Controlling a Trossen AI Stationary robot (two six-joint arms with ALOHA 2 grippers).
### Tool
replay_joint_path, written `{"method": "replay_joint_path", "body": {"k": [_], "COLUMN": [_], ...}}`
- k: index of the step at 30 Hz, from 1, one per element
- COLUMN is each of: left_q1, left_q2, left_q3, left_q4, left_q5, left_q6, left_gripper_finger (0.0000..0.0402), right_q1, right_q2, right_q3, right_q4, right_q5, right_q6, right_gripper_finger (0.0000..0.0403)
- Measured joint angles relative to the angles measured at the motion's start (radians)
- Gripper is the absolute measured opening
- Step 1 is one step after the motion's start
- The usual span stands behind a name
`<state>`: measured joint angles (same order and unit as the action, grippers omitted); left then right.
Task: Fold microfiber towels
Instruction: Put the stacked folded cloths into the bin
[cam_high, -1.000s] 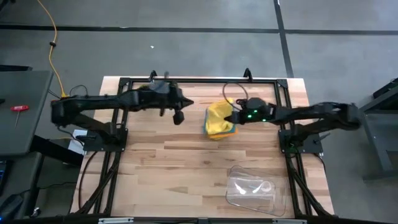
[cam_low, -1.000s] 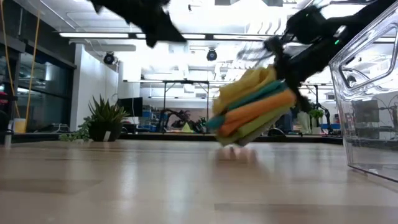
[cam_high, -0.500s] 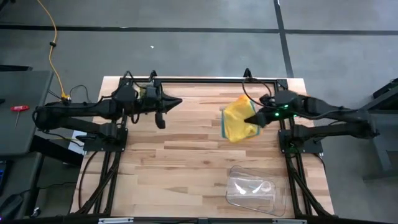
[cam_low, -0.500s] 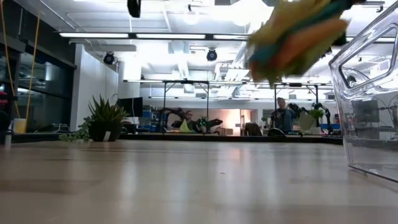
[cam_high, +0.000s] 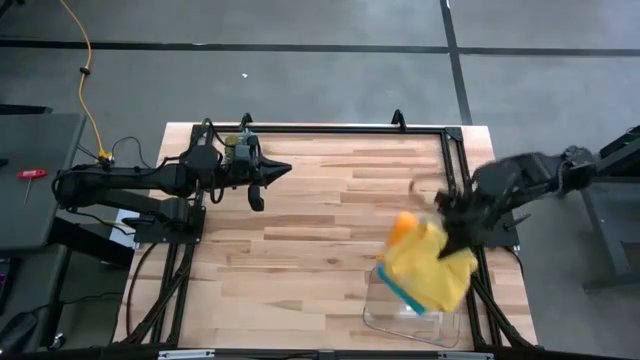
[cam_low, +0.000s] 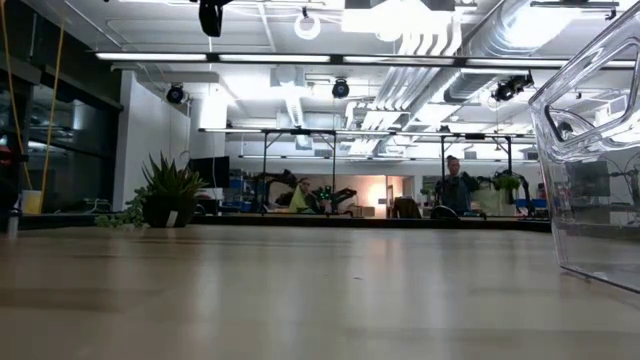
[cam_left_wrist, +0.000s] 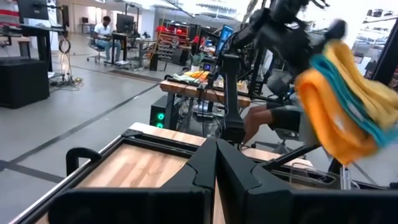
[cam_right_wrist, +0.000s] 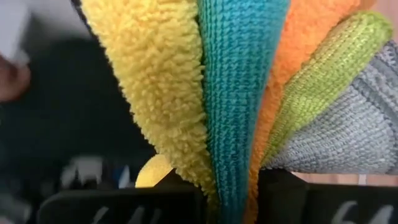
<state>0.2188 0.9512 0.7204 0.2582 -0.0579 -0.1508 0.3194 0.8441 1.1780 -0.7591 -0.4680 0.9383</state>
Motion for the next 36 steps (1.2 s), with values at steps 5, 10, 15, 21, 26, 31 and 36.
{"method": "replay_joint_path", "body": {"k": [5, 10, 15, 21, 26, 31, 36], "left_q1": [0.000, 0.000, 0.000, 0.000, 0.000, 0.000, 0.000], "left_q2": [0.000, 0.000, 0.000, 0.000, 0.000, 0.000, 0.000], "left_q3": [0.000, 0.000, 0.000, 0.000, 0.000, 0.000, 0.000], "left_q4": [0.000, -0.001, -0.002, -0.003, -0.006, -0.007, -0.007], "left_q5": [-0.005, -0.034, -0.040, -0.037, -0.037, -0.036, -0.036], "left_q6": [-0.007, -0.020, -0.034, -0.041, -0.041, -0.041, -0.041], "left_gripper_finger": [0.0000, 0.0000, 0.0000, 0.0000, 0.0000, 0.0000, 0.0000], "right_q1": [0.180, 0.254, 0.271, 0.279, 0.271, 0.256, 0.257], "right_q2": [0.090, 0.169, 0.231, 0.292, 0.331, 0.352, 0.370], "right_q3": [-0.050, -0.125, -0.186, -0.183, -0.205, -0.227, -0.228], "right_q4": [-0.025, -0.017, -0.014, 0.092, 0.055, 0.045, 0.075], "right_q5": [-0.001, -0.002, -0.002, -0.042, -0.019, 0.013, -0.010], "right_q6": [0.006, -0.019, -0.051, -0.146, -0.207, -0.224, -0.225], "right_gripper_finger": [0.0025, 0.0025, 0.0025, 0.0025, 0.0025, 0.0025, 0.0025]}}
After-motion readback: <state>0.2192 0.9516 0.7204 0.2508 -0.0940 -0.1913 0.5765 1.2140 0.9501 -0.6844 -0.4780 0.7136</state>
